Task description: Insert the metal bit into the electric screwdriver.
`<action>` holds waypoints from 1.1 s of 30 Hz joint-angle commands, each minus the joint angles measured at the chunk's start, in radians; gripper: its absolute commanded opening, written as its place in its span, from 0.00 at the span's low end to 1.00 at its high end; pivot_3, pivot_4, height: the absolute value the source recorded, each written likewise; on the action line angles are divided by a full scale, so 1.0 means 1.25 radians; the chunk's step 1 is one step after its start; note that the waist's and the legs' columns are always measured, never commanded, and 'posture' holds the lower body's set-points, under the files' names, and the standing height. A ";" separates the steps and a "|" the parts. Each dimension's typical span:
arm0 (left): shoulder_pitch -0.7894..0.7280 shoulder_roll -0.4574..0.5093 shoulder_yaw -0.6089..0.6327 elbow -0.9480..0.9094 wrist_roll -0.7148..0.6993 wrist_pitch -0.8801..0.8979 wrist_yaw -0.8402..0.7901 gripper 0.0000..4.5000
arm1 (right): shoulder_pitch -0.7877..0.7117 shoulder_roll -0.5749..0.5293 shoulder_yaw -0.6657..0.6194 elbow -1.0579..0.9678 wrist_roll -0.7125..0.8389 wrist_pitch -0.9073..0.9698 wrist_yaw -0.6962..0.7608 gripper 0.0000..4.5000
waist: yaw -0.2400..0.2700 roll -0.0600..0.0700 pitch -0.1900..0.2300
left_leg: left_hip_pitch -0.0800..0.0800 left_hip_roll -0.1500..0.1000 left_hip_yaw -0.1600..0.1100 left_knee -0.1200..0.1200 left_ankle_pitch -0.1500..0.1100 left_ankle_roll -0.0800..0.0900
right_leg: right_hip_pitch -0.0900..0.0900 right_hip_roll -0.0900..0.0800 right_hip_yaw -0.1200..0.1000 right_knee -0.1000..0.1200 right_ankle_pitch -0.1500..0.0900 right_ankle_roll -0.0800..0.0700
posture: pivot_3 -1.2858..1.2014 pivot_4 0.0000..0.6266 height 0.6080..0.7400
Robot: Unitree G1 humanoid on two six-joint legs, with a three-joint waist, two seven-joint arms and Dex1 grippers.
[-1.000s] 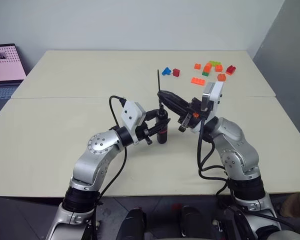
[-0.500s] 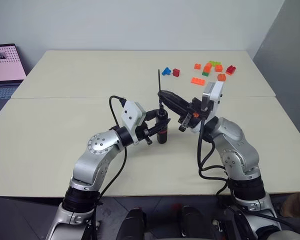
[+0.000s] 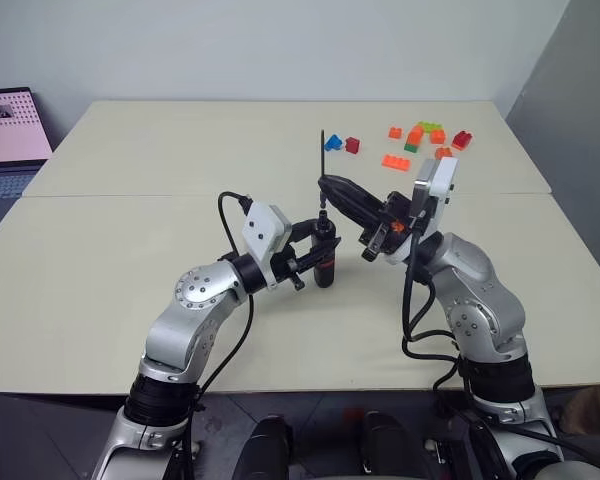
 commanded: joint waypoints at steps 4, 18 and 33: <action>0.006 0.008 -0.004 -0.005 0.009 0.010 0.001 0.37 | -0.008 0.004 0.005 -0.035 0.002 -0.005 -0.008 0.00 | 0.000 0.000 0.000 | 0.000 0.000 0.000 0.000 0.000 0.000 | 0.000 0.000 0.000 0.000 0.000 0.000 | 0.52 0.24 1.00; 0.008 0.010 -0.004 -0.007 0.009 0.011 0.001 0.37 | 0.003 0.003 0.006 -0.002 -0.025 -0.031 0.002 0.00 | 0.000 0.000 0.000 | 0.000 0.000 0.000 0.000 0.000 0.000 | 0.000 0.000 0.000 0.000 0.000 0.000 | 0.52 0.24 1.00; 0.008 0.010 -0.004 -0.007 0.008 0.011 -0.001 0.37 | 0.021 -0.004 0.010 -0.003 -0.031 -0.038 0.006 0.00 | 0.000 0.000 0.000 | 0.000 0.000 0.000 0.000 0.000 0.000 | 0.000 0.000 0.000 0.000 0.000 0.000 | 0.52 0.24 1.00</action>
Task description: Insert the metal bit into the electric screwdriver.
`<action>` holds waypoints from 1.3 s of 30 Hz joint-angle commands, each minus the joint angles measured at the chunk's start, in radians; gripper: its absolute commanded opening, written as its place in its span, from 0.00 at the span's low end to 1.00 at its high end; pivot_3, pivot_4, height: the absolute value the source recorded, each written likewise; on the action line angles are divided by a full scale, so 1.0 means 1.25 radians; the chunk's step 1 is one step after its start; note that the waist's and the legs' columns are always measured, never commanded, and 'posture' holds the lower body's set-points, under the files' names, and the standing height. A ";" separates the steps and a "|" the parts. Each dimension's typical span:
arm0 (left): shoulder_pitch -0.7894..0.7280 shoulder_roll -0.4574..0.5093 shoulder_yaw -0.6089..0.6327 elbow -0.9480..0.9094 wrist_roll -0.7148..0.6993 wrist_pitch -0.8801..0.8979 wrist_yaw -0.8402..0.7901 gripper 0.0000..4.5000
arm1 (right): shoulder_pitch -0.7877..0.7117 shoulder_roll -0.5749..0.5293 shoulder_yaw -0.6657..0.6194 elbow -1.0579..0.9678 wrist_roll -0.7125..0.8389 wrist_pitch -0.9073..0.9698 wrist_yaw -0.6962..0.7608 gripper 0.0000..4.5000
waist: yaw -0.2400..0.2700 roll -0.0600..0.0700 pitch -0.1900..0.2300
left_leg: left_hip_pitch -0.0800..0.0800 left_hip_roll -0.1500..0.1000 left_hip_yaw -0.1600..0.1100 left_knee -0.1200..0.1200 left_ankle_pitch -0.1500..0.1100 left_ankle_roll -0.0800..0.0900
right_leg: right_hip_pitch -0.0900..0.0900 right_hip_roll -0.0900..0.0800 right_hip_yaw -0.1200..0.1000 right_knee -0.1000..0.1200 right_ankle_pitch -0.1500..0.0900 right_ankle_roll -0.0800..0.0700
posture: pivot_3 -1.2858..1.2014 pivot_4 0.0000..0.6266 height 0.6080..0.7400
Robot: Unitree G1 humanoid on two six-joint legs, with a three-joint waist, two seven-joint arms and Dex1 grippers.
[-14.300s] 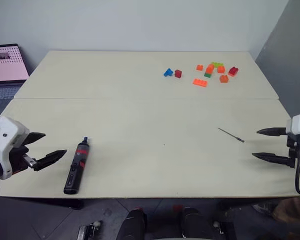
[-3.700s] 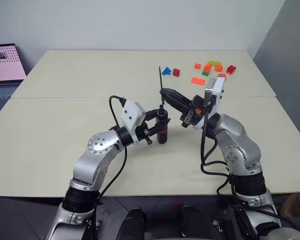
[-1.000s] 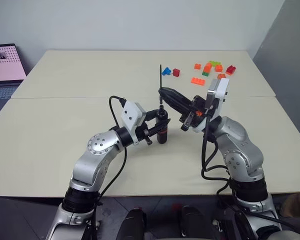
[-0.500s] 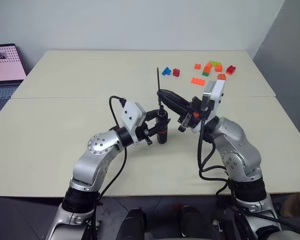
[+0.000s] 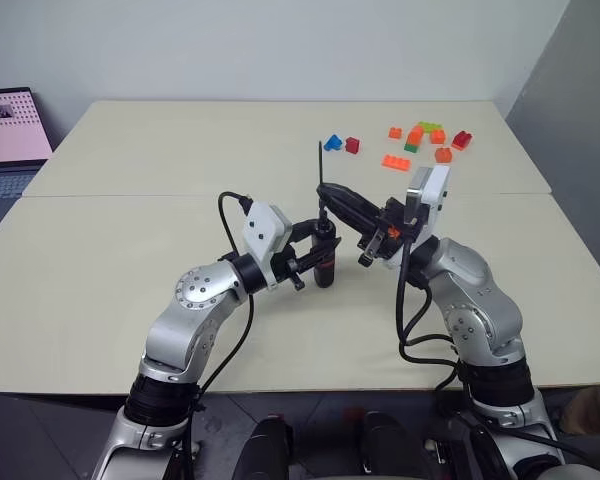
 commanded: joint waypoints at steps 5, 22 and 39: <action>0.010 0.009 -0.004 -0.009 0.008 0.010 0.001 0.37 | 0.001 -0.005 0.010 -0.008 -0.022 -0.028 0.003 0.00 | 0.000 0.000 0.000 | 0.000 0.000 0.000 0.000 0.000 0.000 | 0.000 0.000 0.000 0.000 0.000 0.000 | 0.52 0.24 1.00; 0.010 0.008 -0.006 -0.010 0.011 0.011 0.004 0.37 | 0.005 -0.032 0.031 0.002 -0.068 -0.019 -0.005 0.00 | 0.000 0.000 0.000 | 0.001 0.000 0.000 0.000 0.000 0.000 | 0.001 0.000 0.000 0.000 0.000 0.000 | 0.52 0.24 1.00; 0.006 0.010 -0.004 -0.003 0.017 0.012 0.010 0.37 | -0.012 -0.047 -0.001 -0.042 -0.021 0.032 -0.010 0.00 | 0.000 0.000 0.000 | 0.001 0.000 0.000 0.000 0.000 0.000 | 0.001 0.000 0.000 0.000 0.000 0.000 | 0.52 0.24 1.00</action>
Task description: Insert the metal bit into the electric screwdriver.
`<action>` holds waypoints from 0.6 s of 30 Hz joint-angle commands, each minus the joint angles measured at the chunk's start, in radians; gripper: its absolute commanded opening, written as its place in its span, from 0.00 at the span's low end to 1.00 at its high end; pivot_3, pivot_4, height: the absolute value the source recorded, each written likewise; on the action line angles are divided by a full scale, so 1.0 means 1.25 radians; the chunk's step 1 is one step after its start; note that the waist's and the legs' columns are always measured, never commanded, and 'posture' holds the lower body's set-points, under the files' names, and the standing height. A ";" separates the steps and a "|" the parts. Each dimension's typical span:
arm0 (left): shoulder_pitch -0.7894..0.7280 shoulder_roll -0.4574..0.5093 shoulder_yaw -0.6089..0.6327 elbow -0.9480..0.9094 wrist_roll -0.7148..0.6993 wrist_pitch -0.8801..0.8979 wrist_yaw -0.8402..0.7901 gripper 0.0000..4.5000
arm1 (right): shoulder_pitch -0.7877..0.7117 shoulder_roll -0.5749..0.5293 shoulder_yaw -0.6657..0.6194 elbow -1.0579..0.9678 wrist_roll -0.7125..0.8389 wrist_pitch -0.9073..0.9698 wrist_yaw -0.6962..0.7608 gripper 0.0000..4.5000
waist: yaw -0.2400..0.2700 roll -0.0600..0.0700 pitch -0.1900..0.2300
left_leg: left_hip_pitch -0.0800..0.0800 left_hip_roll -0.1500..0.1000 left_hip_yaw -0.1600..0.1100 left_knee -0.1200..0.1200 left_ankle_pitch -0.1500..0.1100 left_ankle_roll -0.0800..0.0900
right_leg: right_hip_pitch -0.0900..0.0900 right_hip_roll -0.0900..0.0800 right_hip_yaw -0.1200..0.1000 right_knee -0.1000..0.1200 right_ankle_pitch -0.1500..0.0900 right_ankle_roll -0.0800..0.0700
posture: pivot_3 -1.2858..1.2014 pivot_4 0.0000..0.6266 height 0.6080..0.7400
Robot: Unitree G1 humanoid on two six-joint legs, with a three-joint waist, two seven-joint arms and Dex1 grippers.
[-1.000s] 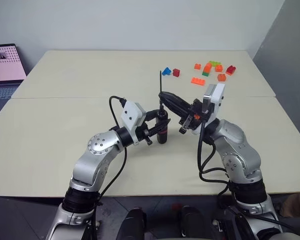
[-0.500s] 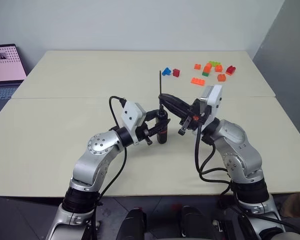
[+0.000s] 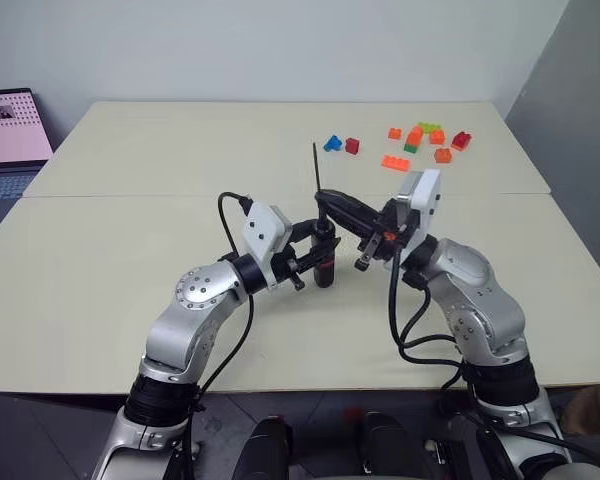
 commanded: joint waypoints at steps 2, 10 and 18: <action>0.002 0.009 -0.002 -0.001 0.016 0.011 0.010 0.37 | -0.007 -0.022 -0.024 -0.056 0.024 0.034 -0.012 0.00 | 0.000 0.000 0.000 | 0.000 0.000 0.000 0.000 0.000 0.000 | 0.000 0.000 0.000 0.000 0.000 0.000 | 0.52 0.24 1.00; 0.002 0.003 -0.008 -0.008 0.019 0.012 0.023 0.37 | -0.001 -0.015 -0.009 -0.123 0.022 0.090 -0.069 0.00 | 0.000 0.000 0.000 | 0.000 0.000 0.000 0.000 0.000 0.000 | 0.000 0.000 0.000 0.000 0.000 0.000 | 0.52 0.24 1.00; 0.007 0.000 -0.013 -0.024 0.024 0.012 0.045 0.37 | -0.009 0.000 0.012 -0.178 0.015 0.154 -0.141 0.00 | 0.000 0.000 0.000 | 0.000 0.000 0.000 0.000 0.000 0.000 | 0.000 0.000 0.000 0.000 0.000 0.000 | 0.52 0.24 1.00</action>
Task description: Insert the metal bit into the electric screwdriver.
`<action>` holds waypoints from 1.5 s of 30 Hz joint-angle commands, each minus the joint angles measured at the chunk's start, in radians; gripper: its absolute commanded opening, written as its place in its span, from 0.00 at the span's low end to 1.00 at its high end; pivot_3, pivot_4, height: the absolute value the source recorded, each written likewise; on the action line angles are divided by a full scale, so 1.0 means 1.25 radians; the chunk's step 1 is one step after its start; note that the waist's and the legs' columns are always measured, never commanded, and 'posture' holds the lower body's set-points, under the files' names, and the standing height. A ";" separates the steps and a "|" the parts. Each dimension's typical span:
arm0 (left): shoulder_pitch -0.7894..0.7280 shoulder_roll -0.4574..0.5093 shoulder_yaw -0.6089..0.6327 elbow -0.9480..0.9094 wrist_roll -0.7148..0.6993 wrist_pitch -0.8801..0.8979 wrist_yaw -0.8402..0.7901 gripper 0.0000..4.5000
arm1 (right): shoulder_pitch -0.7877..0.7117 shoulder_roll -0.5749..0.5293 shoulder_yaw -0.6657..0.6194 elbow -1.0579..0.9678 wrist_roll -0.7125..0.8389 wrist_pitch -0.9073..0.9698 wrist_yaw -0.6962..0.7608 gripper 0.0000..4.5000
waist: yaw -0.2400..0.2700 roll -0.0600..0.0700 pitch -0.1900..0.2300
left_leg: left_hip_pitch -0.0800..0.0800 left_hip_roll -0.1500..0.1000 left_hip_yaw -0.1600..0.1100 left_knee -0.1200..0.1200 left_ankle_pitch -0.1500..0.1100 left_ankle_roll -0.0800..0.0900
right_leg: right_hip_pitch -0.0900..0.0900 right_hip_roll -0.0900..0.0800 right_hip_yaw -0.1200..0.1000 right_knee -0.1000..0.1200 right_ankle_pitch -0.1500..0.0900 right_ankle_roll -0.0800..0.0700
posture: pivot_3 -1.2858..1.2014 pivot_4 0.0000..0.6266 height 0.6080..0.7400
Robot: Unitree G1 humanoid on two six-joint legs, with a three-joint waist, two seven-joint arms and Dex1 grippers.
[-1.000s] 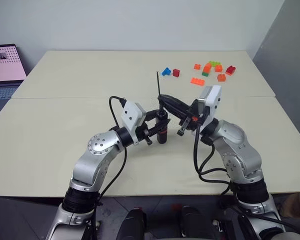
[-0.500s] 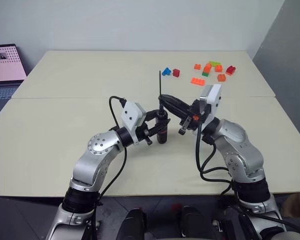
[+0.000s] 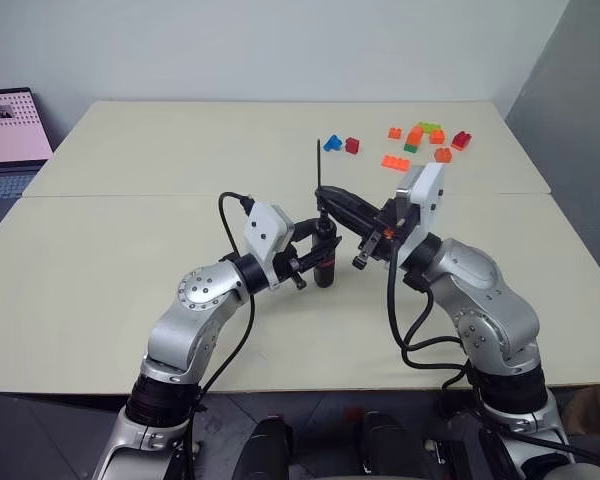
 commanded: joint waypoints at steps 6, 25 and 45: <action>0.008 -0.008 -0.004 -0.025 0.024 0.012 0.035 0.37 | -0.019 0.005 0.001 -0.084 -0.023 0.059 -0.087 0.00 | 0.000 0.000 0.000 | 0.000 0.000 0.000 0.000 0.000 0.000 | 0.000 0.000 0.000 0.000 0.000 0.000 | 0.52 0.24 1.00; 0.012 -0.006 -0.002 -0.025 0.029 0.011 0.039 0.37 | 0.013 0.045 0.009 -0.138 -0.031 0.126 -0.166 0.00 | 0.000 0.000 0.000 | 0.000 0.000 0.000 0.000 0.000 0.000 | -0.001 0.000 0.000 0.000 0.000 0.000 | 0.52 0.24 1.00; 0.017 0.002 -0.001 -0.021 0.030 0.008 0.032 0.37 | 0.001 0.072 -0.012 -0.159 -0.021 0.136 -0.210 0.00 | 0.000 0.000 0.000 | 0.000 0.000 0.000 -0.001 0.000 0.000 | -0.001 0.001 0.000 0.000 0.000 0.000 | 0.52 0.24 1.00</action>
